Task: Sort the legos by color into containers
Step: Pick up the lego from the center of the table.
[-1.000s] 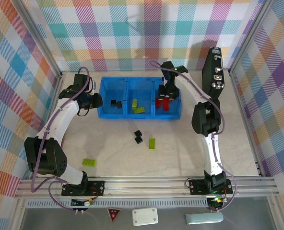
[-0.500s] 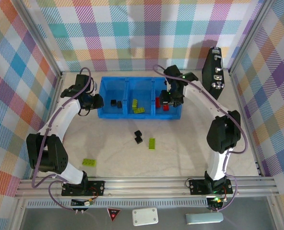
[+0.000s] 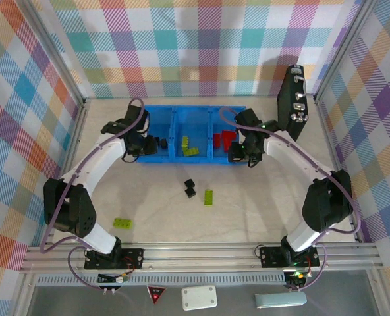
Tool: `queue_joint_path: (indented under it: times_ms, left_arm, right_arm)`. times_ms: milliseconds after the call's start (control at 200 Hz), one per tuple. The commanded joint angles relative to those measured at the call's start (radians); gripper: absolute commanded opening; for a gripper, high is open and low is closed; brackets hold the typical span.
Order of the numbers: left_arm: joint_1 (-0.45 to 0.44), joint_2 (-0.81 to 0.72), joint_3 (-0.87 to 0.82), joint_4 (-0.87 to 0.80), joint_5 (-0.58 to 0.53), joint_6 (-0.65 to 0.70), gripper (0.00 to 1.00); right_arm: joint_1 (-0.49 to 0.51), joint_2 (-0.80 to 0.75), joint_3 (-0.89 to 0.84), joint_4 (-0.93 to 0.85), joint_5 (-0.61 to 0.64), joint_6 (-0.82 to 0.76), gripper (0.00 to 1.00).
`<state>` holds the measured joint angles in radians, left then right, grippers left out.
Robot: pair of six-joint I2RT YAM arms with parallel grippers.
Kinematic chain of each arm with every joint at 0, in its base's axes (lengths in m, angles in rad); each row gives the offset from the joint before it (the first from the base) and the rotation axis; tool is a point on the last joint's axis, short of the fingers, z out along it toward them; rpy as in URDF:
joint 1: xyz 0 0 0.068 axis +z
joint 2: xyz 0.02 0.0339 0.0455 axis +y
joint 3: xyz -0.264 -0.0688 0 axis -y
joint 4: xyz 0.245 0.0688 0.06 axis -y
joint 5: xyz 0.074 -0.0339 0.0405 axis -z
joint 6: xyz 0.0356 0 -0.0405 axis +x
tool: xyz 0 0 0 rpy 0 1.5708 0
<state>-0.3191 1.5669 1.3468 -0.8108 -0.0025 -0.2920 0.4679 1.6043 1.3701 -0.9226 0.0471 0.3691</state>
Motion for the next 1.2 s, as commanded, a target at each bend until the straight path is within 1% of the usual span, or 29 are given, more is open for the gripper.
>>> queue_joint_path:
  times_ms: [0,235,345,475,705,895,1025,1195]
  left_arm:
    - [-0.079,-0.007,-0.01,-0.03,-0.082,-0.129,0.37]
    - [-0.259,0.052,-0.019,-0.007,-0.169,-0.31,0.4]
    - [-0.321,0.088,-0.025,0.007,-0.19,-0.387,0.42]
    - [-0.379,0.134,-0.038,0.039,-0.187,-0.452,0.49]
    - [-0.444,0.239,-0.032,0.083,-0.174,-0.513,0.56]
    - [-0.461,0.314,-0.035,0.114,-0.15,-0.546,0.6]
    - [-0.472,0.349,-0.034,0.133,-0.13,-0.559,0.6]
    - [-0.483,0.381,-0.03,0.137,-0.115,-0.564,0.55]
  right_arm:
    - [-0.008,-0.053,-0.043,0.037,0.022,-0.007,0.49]
    - [-0.042,-0.109,-0.126,0.074,0.002,-0.046,0.49]
    - [-0.059,-0.135,-0.153,0.082,-0.012,-0.066,0.49]
    - [-0.082,-0.162,-0.185,0.094,-0.028,-0.086,0.49]
    - [-0.116,-0.188,-0.228,0.113,-0.053,-0.107,0.49]
    - [-0.135,-0.204,-0.238,0.114,-0.065,-0.119,0.49]
    - [-0.142,-0.211,-0.239,0.12,-0.076,-0.12,0.49]
    - [-0.147,-0.214,-0.251,0.129,-0.087,-0.119,0.49]
